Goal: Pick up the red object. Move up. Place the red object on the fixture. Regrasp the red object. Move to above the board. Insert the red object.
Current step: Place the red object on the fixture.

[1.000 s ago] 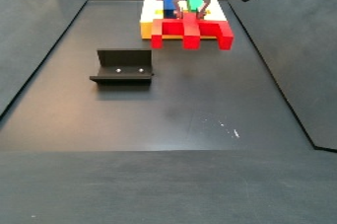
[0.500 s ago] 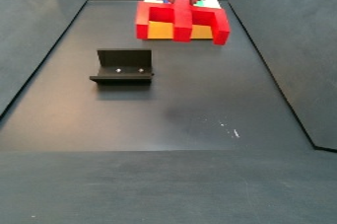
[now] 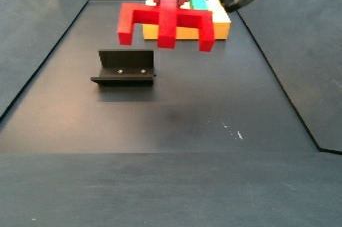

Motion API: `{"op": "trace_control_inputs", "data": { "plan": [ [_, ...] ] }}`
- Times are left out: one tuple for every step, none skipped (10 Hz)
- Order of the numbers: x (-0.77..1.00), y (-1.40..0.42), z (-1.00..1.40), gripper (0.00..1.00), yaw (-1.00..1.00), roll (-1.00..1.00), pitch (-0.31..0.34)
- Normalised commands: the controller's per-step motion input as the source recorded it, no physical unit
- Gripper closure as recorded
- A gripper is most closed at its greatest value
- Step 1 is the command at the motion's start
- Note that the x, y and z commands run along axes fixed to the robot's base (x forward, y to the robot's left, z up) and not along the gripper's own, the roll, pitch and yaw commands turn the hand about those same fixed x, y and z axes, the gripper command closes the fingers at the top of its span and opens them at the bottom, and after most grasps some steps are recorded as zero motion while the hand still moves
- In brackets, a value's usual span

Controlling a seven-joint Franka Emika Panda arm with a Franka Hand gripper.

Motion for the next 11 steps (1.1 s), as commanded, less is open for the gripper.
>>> {"op": "trace_control_inputs", "data": {
  "plan": [
    [0.79,0.11,-0.17,1.00,-0.18,-0.83,0.020],
    [0.85,0.00,-0.20,1.00,-0.22,-0.77,0.106],
    [0.86,0.00,-0.21,1.00,-0.21,-0.75,0.134],
    [0.87,0.00,-0.21,1.00,-0.20,-0.71,0.171],
    [0.88,0.00,-0.20,1.00,-0.22,-0.66,0.191],
    [0.79,0.00,-0.22,1.00,-0.20,-0.60,0.069],
    [0.76,0.00,-0.13,1.00,-0.13,-0.58,0.000],
    [0.80,-0.01,-0.09,1.00,-0.13,-0.28,0.000],
    [0.85,-0.06,-0.07,1.00,-0.08,-0.09,0.000],
    [0.94,0.00,-0.12,1.00,0.00,-0.17,0.000],
    [0.93,0.00,-0.19,1.00,0.00,-0.14,0.000]
  ]
}}
